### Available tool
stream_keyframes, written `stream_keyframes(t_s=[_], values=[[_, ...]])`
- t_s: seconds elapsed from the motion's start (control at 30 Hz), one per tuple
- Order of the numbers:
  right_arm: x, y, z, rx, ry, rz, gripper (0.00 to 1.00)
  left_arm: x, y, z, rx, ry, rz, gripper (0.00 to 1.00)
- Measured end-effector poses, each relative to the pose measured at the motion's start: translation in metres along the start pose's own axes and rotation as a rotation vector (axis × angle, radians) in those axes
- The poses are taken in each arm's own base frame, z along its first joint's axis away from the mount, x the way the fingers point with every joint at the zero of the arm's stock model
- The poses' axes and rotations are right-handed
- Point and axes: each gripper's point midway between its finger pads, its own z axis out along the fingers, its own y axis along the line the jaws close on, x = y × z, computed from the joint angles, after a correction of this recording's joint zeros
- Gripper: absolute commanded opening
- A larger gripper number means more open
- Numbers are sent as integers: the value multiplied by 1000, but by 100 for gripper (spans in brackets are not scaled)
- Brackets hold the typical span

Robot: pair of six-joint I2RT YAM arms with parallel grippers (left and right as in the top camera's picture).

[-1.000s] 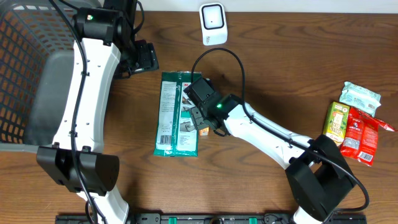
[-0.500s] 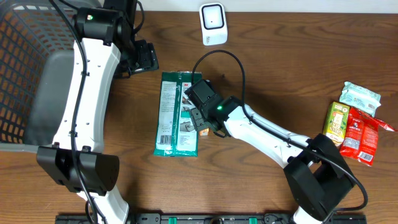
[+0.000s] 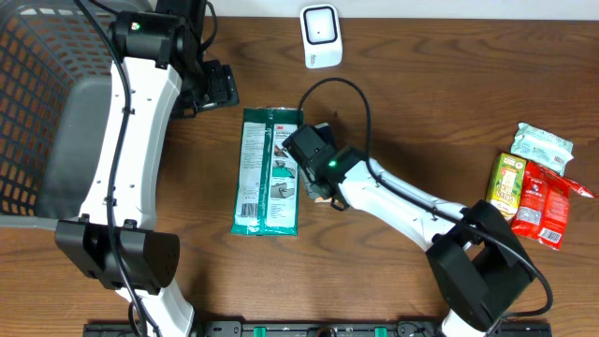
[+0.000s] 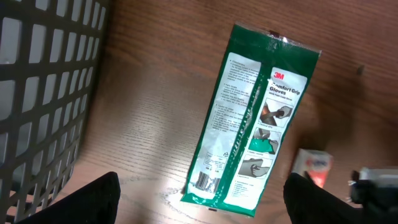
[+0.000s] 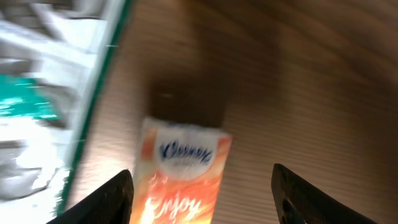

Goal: Scan the item barcode
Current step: 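Lower the right gripper over the orange Kleenex pack beside the gloves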

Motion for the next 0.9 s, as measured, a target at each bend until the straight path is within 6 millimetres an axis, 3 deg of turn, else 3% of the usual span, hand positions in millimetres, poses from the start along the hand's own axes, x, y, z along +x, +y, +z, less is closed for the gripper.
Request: stream_keyframes(t_s=[0.17,0.3,0.43,0.7,0.9], values=[[-2,-20,5,36,13,33,64,0,0,0,0,0,0,85],[1,-15,5,-5,32,21,56,0,0,0,0,0,0,84],[3,4,2,-96,49,12,49,0,0,0,0,0,0,84],[4,62,-14,-237,8,-38,29,0,0,0,0,0,0,85],[16,81,-22,-239,6,-96,24,0,0,0,0,0,0,85]])
